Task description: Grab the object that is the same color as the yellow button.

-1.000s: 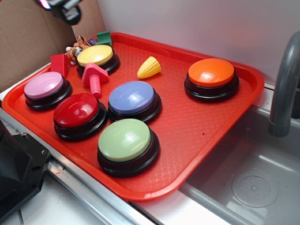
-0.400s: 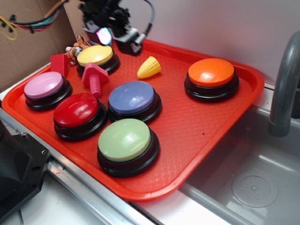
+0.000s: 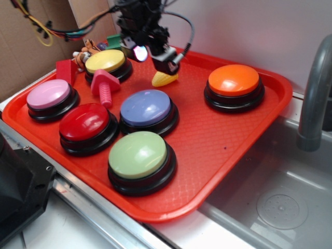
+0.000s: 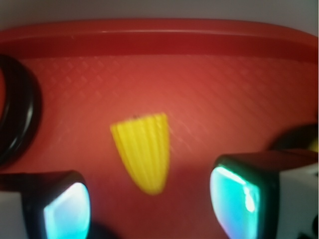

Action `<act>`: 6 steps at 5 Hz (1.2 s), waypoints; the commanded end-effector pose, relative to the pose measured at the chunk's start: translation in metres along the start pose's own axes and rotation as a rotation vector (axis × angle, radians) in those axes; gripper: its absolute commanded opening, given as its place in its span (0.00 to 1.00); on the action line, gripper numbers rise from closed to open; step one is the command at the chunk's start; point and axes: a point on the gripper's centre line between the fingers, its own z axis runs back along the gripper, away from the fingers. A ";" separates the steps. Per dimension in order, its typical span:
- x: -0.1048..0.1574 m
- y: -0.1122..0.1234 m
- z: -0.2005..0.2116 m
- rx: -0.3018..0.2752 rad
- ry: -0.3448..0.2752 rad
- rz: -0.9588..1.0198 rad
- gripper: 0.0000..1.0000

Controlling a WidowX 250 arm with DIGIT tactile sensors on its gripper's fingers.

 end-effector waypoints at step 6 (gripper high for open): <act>-0.008 0.003 0.072 0.056 0.007 -0.028 0.00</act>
